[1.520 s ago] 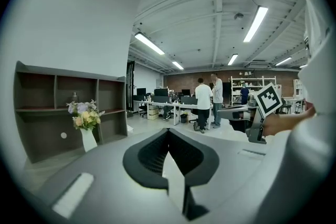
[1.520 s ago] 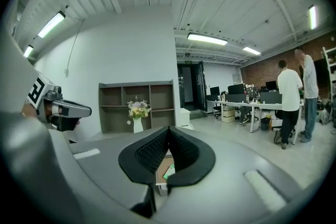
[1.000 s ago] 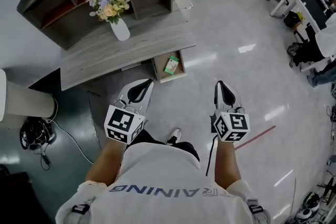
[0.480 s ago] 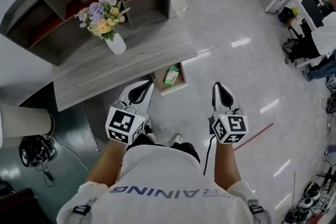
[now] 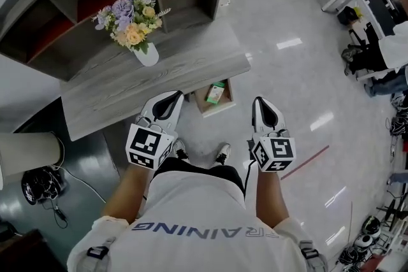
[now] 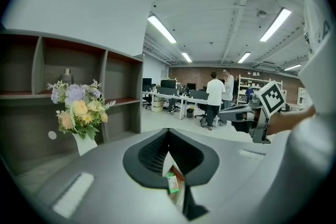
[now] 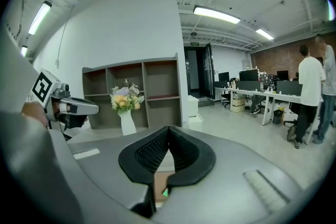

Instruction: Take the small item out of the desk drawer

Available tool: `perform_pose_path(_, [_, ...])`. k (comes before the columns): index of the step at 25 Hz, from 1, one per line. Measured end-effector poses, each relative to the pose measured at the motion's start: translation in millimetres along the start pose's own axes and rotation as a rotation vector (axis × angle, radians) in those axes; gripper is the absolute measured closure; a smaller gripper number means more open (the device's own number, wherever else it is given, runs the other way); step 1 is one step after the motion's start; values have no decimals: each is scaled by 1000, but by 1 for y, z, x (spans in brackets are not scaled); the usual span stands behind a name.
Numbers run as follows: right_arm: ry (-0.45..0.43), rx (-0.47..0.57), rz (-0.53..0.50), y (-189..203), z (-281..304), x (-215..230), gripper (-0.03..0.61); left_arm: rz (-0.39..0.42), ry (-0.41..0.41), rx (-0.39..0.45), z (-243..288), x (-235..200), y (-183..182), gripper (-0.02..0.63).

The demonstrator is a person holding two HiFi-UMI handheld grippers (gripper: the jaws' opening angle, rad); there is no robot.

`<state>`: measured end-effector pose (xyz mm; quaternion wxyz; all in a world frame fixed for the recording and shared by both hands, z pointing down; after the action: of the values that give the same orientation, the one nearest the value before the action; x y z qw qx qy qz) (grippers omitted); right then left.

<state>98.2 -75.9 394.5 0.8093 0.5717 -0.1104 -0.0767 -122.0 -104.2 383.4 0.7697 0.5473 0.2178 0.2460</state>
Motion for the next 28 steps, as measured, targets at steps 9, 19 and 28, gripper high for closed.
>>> perform_pose_path(9, [-37,21,10,-6,8,33,549,-8,-38,-5,18,19,-7,615])
perform_pose_path(19, [-62,-8,9,-2,9,43,199,-13,-22,-14,33,38,-10,615])
perform_pose_path(28, [-109,-54,82,20,18,40,66,-21,-24,-38,34,39,-4,615])
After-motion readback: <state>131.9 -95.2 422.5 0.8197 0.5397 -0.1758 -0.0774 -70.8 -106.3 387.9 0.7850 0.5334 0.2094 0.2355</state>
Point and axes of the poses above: the fingertips, and each gripper's own axes: z forward along the fingers, x to its right, y out of its underside, the point moved 1 cm from there along -z, backward along the fingers, and after that the axes turned 2 degrees about -y, right-handed, at the moved point
